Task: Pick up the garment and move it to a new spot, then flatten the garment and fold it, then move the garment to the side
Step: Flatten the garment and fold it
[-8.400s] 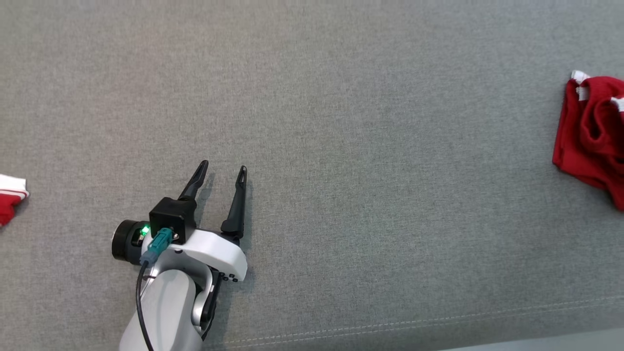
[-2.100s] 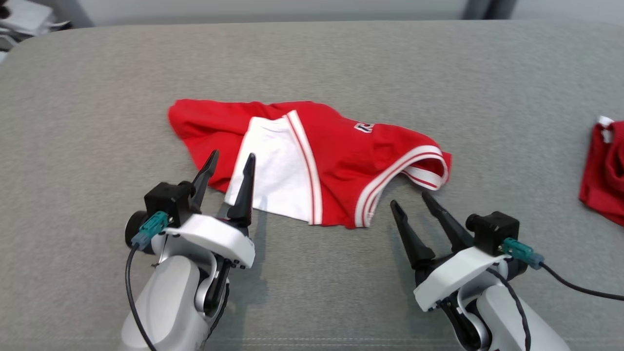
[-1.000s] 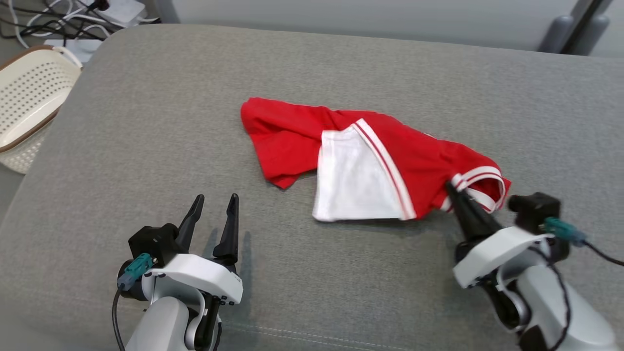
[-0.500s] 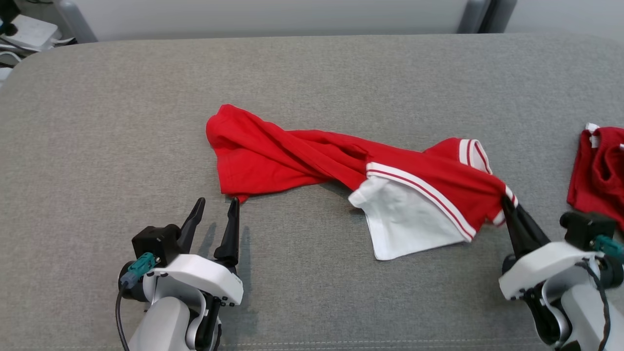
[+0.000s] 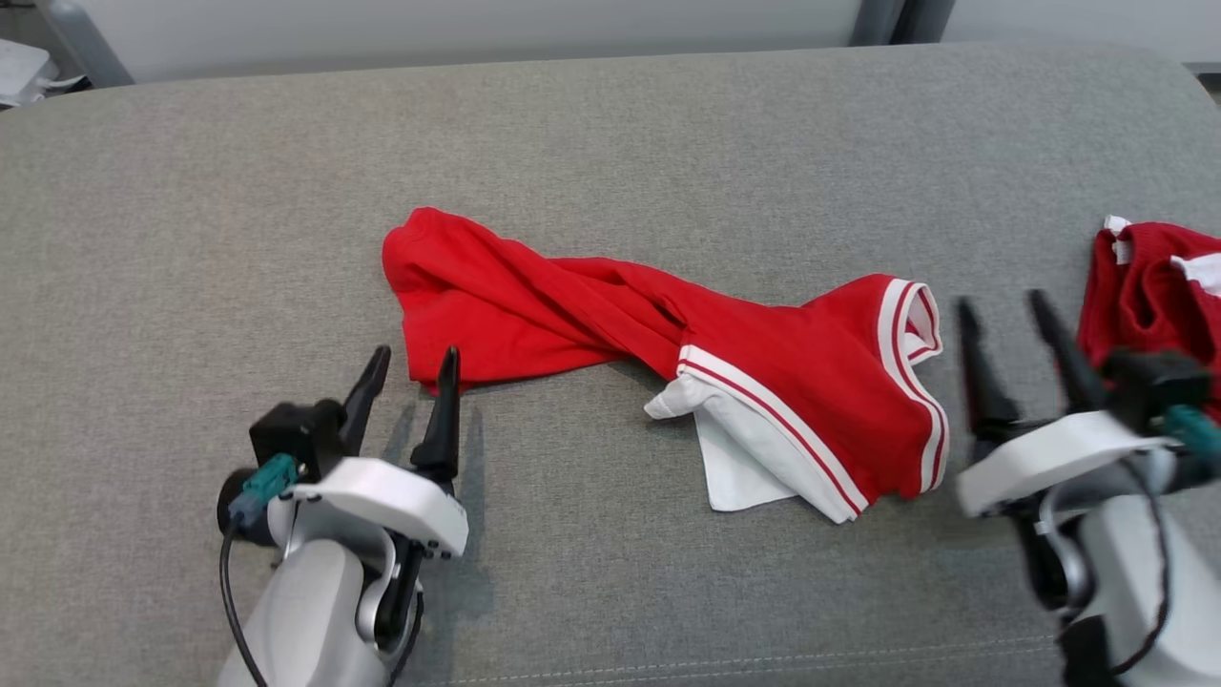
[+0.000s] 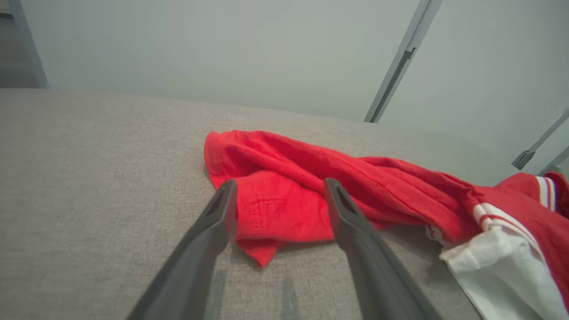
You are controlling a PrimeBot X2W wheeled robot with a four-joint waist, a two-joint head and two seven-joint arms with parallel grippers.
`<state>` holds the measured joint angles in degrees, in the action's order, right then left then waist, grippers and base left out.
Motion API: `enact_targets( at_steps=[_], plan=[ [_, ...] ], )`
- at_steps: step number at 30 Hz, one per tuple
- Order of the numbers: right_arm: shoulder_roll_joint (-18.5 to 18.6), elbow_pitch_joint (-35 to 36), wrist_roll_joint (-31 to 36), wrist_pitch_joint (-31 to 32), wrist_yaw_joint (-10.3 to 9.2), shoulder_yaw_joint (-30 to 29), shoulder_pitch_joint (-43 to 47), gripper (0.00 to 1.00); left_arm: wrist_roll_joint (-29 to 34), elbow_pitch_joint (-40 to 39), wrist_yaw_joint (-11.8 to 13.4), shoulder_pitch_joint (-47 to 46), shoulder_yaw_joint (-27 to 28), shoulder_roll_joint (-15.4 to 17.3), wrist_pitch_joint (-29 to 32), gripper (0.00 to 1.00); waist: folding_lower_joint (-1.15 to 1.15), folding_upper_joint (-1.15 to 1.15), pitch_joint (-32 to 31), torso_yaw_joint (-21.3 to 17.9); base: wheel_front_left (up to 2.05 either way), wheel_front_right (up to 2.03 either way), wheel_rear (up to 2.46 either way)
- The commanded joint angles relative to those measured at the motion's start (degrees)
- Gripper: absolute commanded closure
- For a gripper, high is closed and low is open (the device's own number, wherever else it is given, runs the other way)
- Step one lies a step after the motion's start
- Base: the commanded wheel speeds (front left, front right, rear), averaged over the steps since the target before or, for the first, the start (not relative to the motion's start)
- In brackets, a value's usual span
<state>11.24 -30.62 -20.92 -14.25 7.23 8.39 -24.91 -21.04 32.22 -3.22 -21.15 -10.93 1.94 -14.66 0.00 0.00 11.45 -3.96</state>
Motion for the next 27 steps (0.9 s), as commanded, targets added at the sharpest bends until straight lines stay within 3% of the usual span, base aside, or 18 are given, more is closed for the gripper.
enact_targets(
  at_steps=[1, 6, 13, 20, 27],
  plan=[
    [-0.98, 4.51, 0.25, -0.73, 0.25, 4.48, 1.32, 0.0, 1.06, -1.09, 0.12, -3.45, 1.91, 0.94, -0.34, 0.0, 0.0, 0.0, 0.47, -0.67, 0.0, 0.0, 0.0],
    [-0.35, 10.29, -2.24, -0.73, 0.25, 16.68, 2.26, 0.0, 0.74, -0.94, -0.25, -4.71, 1.36, 0.94, -0.34, 0.0, 0.0, 0.0, 1.46, -1.61, 0.0, 0.0, 0.0],
    [1.29, 9.26, -5.04, -0.74, 0.25, 27.99, 0.45, 0.0, 0.13, -0.52, -0.35, -4.8, 0.43, 0.94, -0.34, 0.0, 0.0, 0.0, 1.88, -1.55, 0.0, 0.0, 0.0],
    [1.91, 1.27, -2.24, -0.74, 0.25, 27.58, -3.47, 0.0, -1.21, -0.89, -0.19, -4.17, -1.29, 0.94, -0.34, 0.0, 0.0, 0.0, 2.38, 0.72, 0.0, 0.0, 0.0],
    [2.2, -5.35, -1.45, -0.74, 0.25, 31.8, -6.64, 0.0, -2.44, -1.54, 0.29, -3.53, -2.32, 0.94, -0.34, 0.0, 0.0, 0.0, 2.42, 3.05, 0.0, 0.0, 0.0]
  ],
)
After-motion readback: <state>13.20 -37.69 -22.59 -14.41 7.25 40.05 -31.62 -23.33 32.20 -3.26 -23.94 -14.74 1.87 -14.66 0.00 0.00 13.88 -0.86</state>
